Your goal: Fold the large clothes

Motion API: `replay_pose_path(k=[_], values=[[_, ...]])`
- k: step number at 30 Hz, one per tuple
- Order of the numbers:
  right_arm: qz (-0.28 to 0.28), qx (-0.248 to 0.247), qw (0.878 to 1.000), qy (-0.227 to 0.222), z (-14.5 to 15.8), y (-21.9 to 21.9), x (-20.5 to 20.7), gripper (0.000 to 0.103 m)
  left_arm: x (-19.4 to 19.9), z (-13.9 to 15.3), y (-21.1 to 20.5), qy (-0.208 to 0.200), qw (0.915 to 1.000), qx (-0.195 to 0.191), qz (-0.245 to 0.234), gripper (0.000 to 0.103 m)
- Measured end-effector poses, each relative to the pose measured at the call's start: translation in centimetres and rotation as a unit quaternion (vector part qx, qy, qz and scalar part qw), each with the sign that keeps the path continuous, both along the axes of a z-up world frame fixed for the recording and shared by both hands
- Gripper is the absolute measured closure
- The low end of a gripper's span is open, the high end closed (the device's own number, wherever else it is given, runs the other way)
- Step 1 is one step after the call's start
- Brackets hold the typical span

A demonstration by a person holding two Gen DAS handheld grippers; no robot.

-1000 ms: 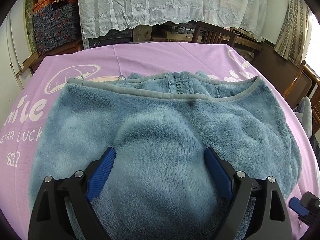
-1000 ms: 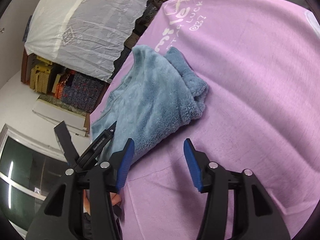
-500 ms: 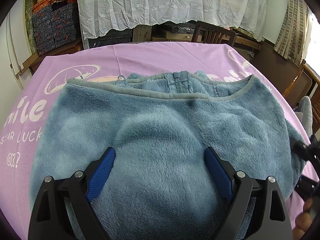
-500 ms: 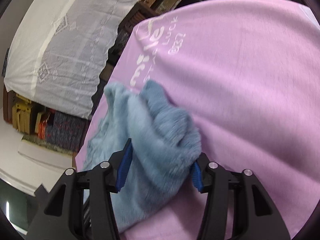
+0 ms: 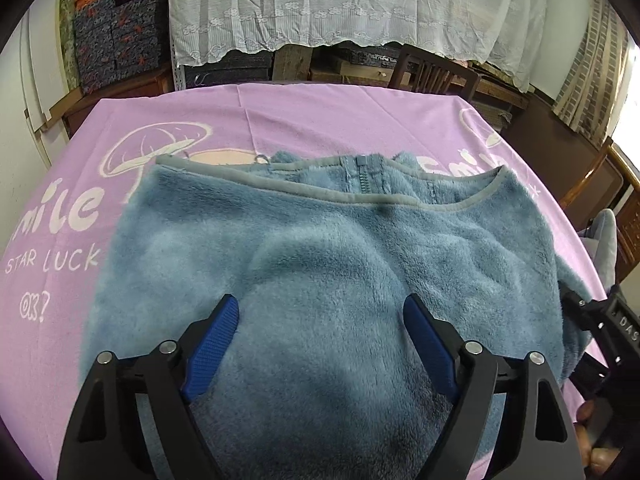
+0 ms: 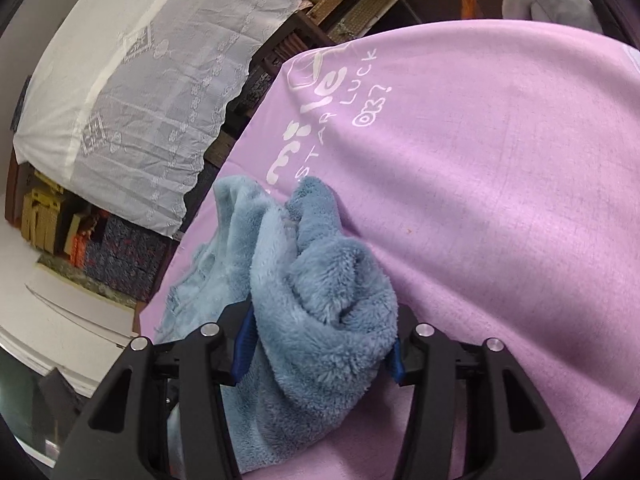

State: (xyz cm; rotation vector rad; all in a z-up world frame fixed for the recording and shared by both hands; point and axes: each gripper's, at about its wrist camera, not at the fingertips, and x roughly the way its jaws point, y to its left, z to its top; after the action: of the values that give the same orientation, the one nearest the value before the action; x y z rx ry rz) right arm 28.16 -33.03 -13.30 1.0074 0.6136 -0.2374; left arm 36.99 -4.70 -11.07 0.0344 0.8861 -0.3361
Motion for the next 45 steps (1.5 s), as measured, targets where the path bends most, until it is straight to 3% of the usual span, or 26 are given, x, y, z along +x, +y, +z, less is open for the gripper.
replay_pose_path(k=[6,14,17,22,31,33,35,39,42,45], values=[[0.012,-0.006,1.000,0.003,-0.1,-0.1,0.4,0.056,-0.7,-1.4,-1.7,-0.034,0.9975,0.061,0.002,0.015],[0.014,-0.024,1.000,0.002,-0.2,0.2,0.5,0.056,-0.7,-1.4,-1.3,-0.031,0.9979,0.056,-0.002,0.015],[0.013,-0.011,1.000,0.004,0.0,0.2,0.5,0.067,-0.6,-1.4,-1.3,-0.030,0.9980,0.055,-0.005,0.015],[0.017,-0.070,0.997,-0.006,2.7,1.7,0.7,0.074,-0.5,-1.3,-1.1,-0.028,0.9982,0.052,-0.008,0.014],[0.059,-0.181,0.980,-0.052,8.7,7.4,1.3,0.076,-0.2,-1.0,-1.0,-0.019,0.9989,0.042,-0.011,0.013],[0.071,-0.204,0.974,-0.061,9.6,9.0,1.4,0.076,0.3,-0.6,-0.2,-0.002,0.9997,0.018,-0.017,0.013],[0.081,-0.223,0.969,-0.069,10.2,10.2,1.4,0.076,1.0,0.1,1.2,0.026,0.9989,-0.031,-0.024,0.013],[0.109,-0.274,0.952,-0.080,10.5,13.1,0.9,0.076,2.6,2.0,6.2,0.085,0.9799,-0.180,-0.016,0.013],[0.129,-0.293,0.944,-0.086,9.9,14.4,0.7,0.076,3.1,3.2,8.5,0.081,0.9759,-0.203,-0.003,0.013],[0.157,-0.323,0.929,-0.092,9.3,16.4,0.1,0.075,3.2,3.8,9.0,0.095,0.9687,-0.228,-0.025,0.013]])
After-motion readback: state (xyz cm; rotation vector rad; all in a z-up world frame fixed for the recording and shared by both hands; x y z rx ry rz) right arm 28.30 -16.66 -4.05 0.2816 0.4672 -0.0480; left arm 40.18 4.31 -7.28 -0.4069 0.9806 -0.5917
